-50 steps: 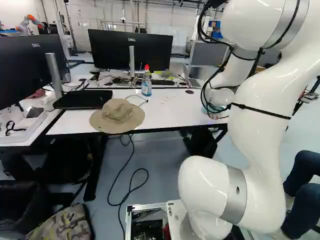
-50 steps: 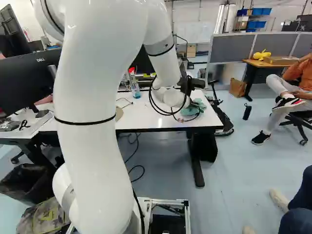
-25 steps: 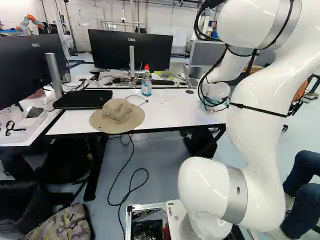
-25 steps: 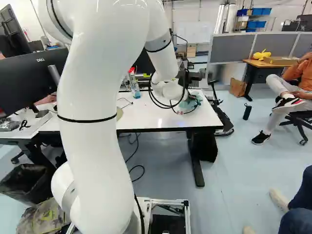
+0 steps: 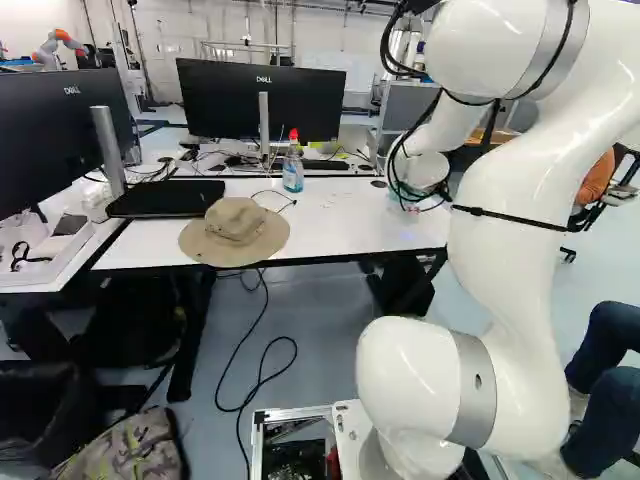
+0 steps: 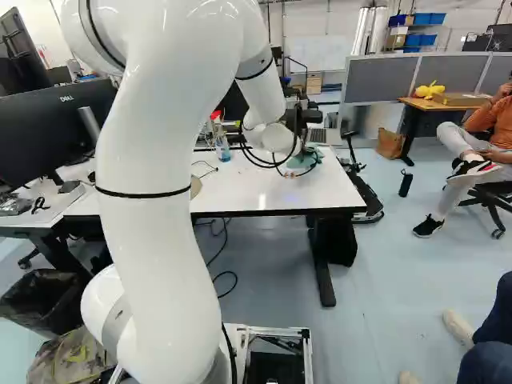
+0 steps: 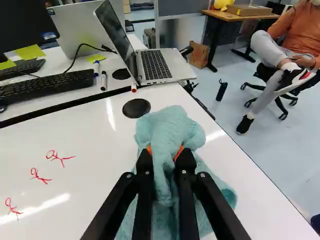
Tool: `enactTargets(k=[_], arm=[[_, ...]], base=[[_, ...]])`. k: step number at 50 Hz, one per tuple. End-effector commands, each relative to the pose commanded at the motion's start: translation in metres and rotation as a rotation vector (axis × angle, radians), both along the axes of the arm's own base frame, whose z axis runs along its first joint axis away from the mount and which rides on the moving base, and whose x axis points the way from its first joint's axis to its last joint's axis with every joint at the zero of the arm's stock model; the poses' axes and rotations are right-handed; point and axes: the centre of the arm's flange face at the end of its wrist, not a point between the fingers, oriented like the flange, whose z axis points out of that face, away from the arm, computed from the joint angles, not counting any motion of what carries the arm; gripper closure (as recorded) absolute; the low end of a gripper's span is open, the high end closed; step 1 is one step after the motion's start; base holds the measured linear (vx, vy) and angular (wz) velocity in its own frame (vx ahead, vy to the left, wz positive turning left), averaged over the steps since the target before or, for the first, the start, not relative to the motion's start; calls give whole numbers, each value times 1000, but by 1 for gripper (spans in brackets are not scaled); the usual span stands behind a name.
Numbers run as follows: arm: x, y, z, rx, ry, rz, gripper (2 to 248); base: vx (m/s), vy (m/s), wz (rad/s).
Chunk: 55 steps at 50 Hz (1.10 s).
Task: Clean the table with the green towel
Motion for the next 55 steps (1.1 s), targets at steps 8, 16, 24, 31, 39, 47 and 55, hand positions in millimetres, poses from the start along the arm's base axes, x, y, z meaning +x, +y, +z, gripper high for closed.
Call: enactTargets(k=[8, 16, 24, 31, 39, 47, 55], arm=[[12, 8, 7, 1, 2, 19, 198], [24, 16, 14, -1, -3, 39, 198], [36, 24, 21, -3, -9, 57, 198], [46, 31, 27, -4, -13, 74, 198], [59, 40, 25, 0, 0, 93, 198], [72, 49, 23, -2, -5, 111, 198], [85, 58, 22, -3, -8, 130, 198]], base=[[0, 0, 0], [0, 0, 0], [0, 0, 0], [0, 0, 0], [0, 0, 0], [0, 0, 0], [0, 0, 0]])
